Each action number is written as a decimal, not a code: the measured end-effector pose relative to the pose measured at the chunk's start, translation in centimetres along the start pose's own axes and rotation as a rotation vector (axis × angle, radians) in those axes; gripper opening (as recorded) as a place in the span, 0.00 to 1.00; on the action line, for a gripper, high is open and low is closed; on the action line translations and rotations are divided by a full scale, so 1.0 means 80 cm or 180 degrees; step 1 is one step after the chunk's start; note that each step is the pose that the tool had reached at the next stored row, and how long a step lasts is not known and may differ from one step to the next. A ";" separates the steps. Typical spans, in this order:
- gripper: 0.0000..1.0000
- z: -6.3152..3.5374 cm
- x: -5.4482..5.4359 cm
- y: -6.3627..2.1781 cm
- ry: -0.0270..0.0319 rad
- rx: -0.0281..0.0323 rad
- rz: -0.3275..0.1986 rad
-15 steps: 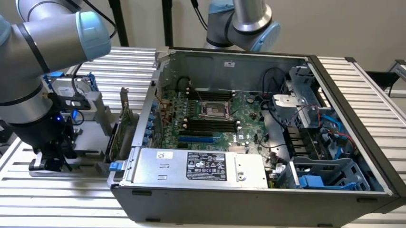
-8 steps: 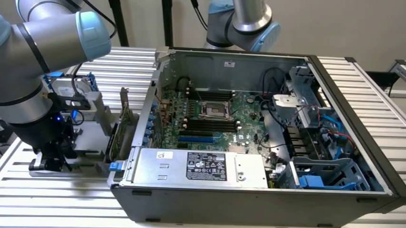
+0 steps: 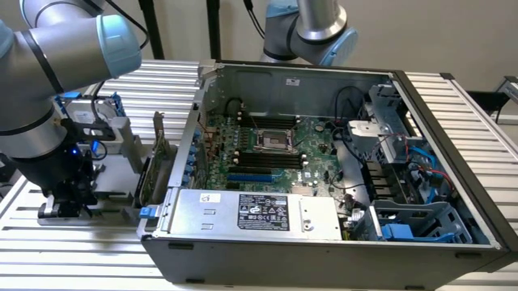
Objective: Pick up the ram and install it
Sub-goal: 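Pick up the ram and move it above insertion slot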
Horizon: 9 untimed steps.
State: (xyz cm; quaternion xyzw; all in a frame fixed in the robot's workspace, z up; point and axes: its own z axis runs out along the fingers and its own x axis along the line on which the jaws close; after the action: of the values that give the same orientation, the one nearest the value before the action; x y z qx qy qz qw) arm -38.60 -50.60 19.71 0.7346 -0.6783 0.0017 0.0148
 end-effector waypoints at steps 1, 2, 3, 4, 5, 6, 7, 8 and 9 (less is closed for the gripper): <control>0.33 0.000 0.000 0.000 0.0000 0.0000 0.0000; 0.33 0.000 0.000 0.000 0.0000 0.0000 0.0000; 0.33 0.000 0.001 0.000 0.0000 0.0000 0.0000; 0.33 0.000 0.001 0.000 0.0000 0.0000 0.0000; 0.33 0.000 0.002 0.000 -0.0002 0.0000 -0.0001; 0.33 0.000 0.003 0.000 -0.0006 0.0000 0.0000; 0.33 0.000 0.004 0.000 -0.0013 0.0001 0.0000; 0.33 0.000 0.005 0.000 -0.0022 0.0002 0.0000; 0.33 0.000 0.006 0.000 -0.0032 0.0002 -0.0001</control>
State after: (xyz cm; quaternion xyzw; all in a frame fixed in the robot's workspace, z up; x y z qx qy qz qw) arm -38.60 -51.05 19.71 0.7347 -0.6783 -0.0017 0.0112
